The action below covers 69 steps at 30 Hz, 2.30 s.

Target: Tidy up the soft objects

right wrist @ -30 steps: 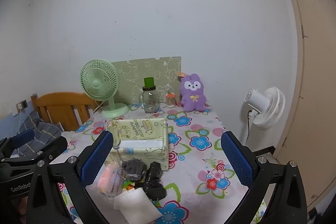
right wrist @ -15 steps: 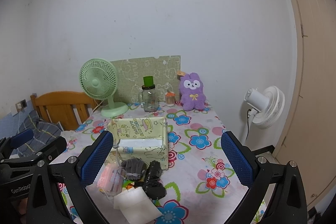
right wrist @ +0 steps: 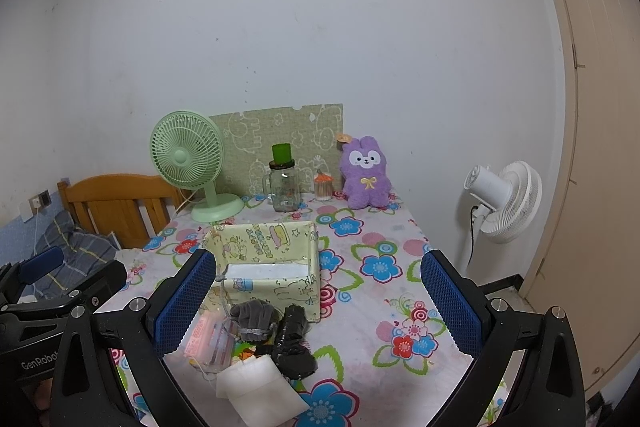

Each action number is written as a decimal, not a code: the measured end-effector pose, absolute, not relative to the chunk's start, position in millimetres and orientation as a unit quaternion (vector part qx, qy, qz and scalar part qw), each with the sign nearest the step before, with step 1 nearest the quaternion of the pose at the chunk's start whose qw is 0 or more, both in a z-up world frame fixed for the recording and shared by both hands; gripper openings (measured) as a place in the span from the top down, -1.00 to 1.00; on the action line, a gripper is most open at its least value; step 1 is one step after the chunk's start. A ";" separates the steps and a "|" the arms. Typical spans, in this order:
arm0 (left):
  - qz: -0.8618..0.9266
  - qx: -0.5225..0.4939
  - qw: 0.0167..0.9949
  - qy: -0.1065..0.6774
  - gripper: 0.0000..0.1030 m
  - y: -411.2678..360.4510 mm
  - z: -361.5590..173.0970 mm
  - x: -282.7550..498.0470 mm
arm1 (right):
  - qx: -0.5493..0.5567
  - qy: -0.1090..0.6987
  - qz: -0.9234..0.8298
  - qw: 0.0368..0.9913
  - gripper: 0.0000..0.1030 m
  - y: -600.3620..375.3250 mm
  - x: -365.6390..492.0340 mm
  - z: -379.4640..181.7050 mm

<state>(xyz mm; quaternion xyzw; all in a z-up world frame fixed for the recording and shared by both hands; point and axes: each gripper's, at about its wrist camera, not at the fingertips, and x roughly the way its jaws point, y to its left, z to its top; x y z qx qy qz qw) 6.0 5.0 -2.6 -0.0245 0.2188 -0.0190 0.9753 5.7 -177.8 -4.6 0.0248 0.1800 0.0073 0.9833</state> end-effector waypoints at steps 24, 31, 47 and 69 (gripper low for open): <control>-0.017 -0.021 0.975 0.222 -0.99 3.2 -7.9 3.8 | 0.016 0.181 -0.003 0.983 -1.00 -175.8 7.3 -5.8; -0.008 -0.012 0.977 0.214 -0.99 2.1 -9.7 2.9 | 0.016 0.182 -0.002 0.983 -1.00 -175.3 8.0 -5.1; -0.017 -0.022 0.969 0.244 -0.99 8.2 -35.5 12.1 | 0.016 0.202 -0.002 0.979 -1.00 -172.0 18.9 -23.6; -0.034 -0.020 0.948 0.316 -0.89 15.7 -115.1 34.7 | 0.000 0.247 0.048 0.968 -0.98 -145.7 43.2 -95.3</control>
